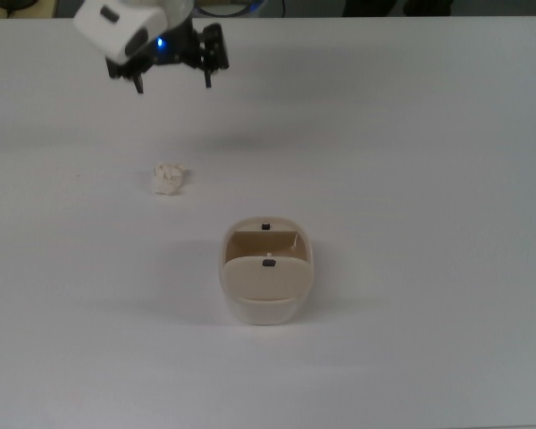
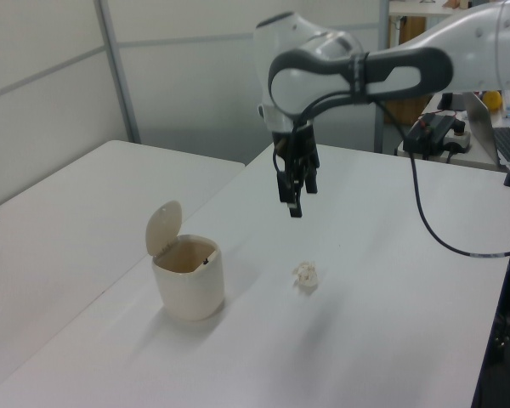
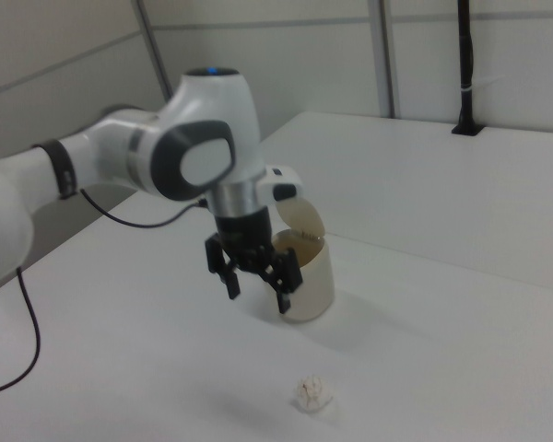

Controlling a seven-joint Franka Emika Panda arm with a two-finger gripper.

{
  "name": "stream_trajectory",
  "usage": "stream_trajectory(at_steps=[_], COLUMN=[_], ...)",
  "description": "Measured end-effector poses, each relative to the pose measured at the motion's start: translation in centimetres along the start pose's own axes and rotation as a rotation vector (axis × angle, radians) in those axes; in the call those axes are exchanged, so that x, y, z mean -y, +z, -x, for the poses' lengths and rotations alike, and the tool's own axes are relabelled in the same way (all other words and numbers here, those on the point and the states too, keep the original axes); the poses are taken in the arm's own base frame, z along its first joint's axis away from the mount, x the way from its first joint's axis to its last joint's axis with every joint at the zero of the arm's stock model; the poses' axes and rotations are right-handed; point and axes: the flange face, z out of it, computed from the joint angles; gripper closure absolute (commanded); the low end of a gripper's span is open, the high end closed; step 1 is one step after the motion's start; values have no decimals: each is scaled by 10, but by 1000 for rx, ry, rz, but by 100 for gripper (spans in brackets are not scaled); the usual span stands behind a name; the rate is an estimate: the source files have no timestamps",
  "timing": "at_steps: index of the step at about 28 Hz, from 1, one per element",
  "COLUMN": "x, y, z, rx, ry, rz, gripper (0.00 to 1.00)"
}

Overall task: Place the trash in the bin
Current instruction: 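Move the gripper down over the crumpled white paper ball, then close the gripper on the paper ball and lift it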

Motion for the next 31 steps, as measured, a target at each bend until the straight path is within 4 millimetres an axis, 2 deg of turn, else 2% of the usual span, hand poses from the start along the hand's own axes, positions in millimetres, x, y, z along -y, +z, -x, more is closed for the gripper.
stream_trajectory(at_steps=[7,14,17,18,21,26,29,31], x=[-13,-17,-19,-20,-21,-22,-22,-22], y=[74,132,150,155,171,181,185,189], z=[-21,-35,-42,-43,-48,-49,-47,-45], rx=[-32,-25,-18,-16,-6,8,20,30], ry=[1,-4,-12,-15,-22,-29,-40,-45], rz=[6,18,31,36,47,55,71,77], gripper=[0,3,5,13,20,27,41,46])
